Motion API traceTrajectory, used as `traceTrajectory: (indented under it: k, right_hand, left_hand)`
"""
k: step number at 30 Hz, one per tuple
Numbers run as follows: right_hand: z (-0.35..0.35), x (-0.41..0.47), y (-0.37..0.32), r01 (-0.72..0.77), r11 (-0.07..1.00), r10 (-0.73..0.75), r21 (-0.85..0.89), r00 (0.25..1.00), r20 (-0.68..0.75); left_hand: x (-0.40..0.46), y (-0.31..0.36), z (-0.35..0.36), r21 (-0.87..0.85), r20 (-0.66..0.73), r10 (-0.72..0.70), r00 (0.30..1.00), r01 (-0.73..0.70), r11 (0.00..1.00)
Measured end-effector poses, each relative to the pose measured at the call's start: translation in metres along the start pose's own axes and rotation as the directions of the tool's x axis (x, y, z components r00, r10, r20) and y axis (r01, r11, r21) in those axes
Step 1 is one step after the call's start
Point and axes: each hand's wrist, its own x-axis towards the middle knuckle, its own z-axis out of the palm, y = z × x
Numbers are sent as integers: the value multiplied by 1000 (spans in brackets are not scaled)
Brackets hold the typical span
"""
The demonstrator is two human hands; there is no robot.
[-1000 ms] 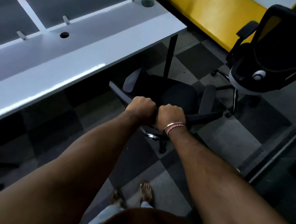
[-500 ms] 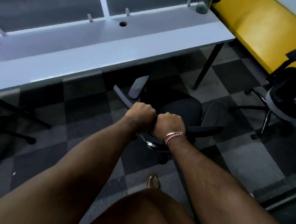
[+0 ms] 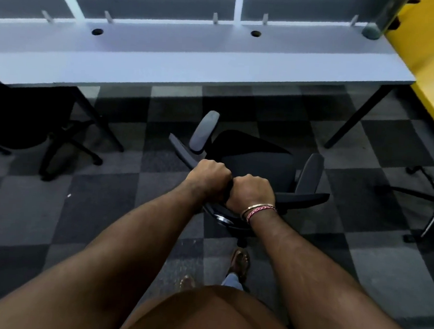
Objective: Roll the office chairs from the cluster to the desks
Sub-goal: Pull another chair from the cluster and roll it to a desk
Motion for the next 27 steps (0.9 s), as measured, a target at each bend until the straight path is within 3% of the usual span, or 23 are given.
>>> traceTrajectory:
  k: [14, 27]
  right_hand:
    - [-8, -34, -60, 324, 946, -324, -23, 946, 6]
    - [-1, -48, -13, 660, 744, -661, -105, 750, 33]
  left_hand:
    - [-96, -5, 34, -57, -5, -228, 974, 228, 972]
    - [-111, 74, 38, -149, 79, -507, 858, 514, 845]
